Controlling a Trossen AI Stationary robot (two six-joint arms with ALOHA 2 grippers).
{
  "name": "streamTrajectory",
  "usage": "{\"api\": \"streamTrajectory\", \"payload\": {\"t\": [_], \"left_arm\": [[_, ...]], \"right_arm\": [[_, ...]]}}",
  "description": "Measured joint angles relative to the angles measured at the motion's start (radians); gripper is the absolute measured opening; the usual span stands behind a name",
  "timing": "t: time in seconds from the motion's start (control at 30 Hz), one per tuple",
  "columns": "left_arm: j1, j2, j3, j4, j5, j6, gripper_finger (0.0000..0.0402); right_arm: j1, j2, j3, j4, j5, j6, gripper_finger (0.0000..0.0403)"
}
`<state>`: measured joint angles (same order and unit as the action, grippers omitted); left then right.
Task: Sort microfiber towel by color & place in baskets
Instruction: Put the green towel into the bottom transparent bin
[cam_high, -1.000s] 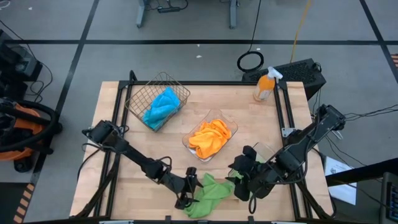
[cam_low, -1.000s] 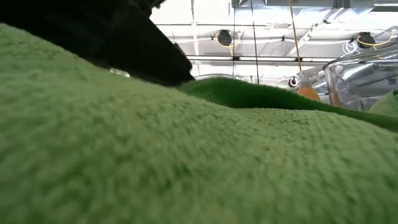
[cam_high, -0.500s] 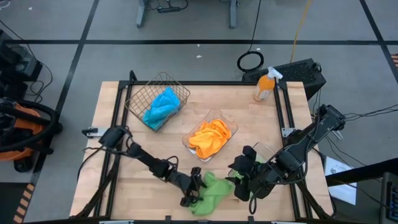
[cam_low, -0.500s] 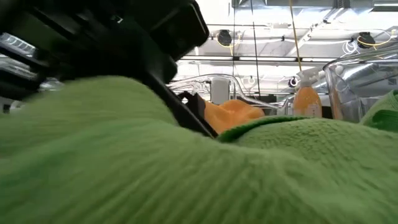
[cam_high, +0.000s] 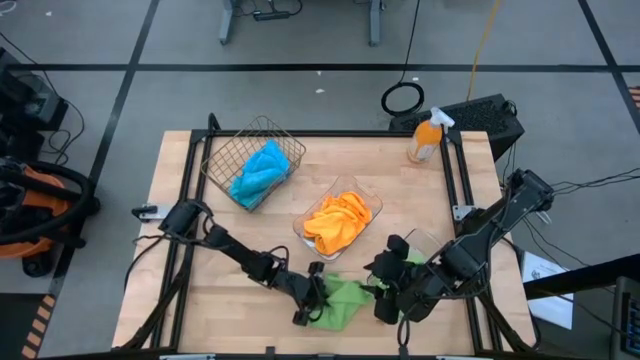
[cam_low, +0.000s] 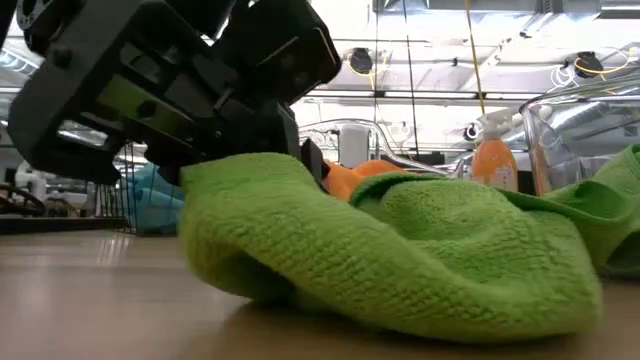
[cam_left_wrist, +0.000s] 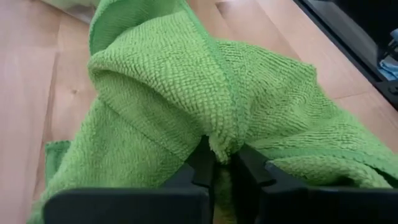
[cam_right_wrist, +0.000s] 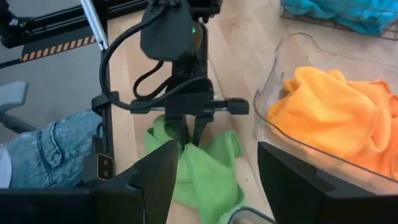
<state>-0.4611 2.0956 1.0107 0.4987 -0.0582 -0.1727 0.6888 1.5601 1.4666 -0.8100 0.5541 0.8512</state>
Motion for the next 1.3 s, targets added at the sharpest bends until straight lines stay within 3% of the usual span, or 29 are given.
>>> {"api": "streamTrajectory", "payload": {"t": [0.2, 0.33, 0.43, 0.6, 0.77, 0.9, 1.07, 1.17, 1.3], "left_arm": [[-0.039, -0.110, -0.003, -0.080, -0.009, 0.027, 0.0023], [-0.058, -0.228, -0.002, -0.167, -0.095, 0.080, 0.0020], [-0.072, -0.312, -0.002, -0.237, -0.181, 0.126, 0.0019], [-0.078, -0.430, -0.002, -0.363, -0.362, 0.181, 0.0018], [-0.076, -0.513, -0.002, -0.419, -0.508, 0.217, 0.0017], [-0.076, -0.561, -0.002, -0.374, -0.522, 0.262, 0.0017], [-0.078, -0.581, -0.001, -0.286, -0.491, 0.318, 0.0016], [-0.078, -0.581, -0.001, -0.284, -0.472, 0.345, 0.0016], [-0.078, -0.580, -0.001, -0.285, -0.466, 0.388, 0.0016]], "right_arm": [[0.000, 0.071, -0.001, 0.120, -0.028, -0.114, 0.0210], [-0.006, 0.131, -0.001, 0.245, -0.110, -0.213, 0.0210], [-0.008, 0.180, -0.001, 0.314, -0.104, -0.267, 0.0216], [-0.024, 0.213, -0.001, 0.333, -0.004, -0.288, 0.0250], [-0.036, 0.225, -0.001, 0.314, 0.133, -0.288, 0.0310], [-0.051, 0.223, -0.001, 0.305, 0.252, -0.298, 0.0344], [-0.072, 0.223, -0.001, 0.306, 0.378, -0.387, 0.0354], [-0.083, 0.223, -0.001, 0.321, 0.366, -0.447, 0.0353], [-0.105, 0.228, 0.000, 0.374, 0.259, -0.505, 0.0352]]}}
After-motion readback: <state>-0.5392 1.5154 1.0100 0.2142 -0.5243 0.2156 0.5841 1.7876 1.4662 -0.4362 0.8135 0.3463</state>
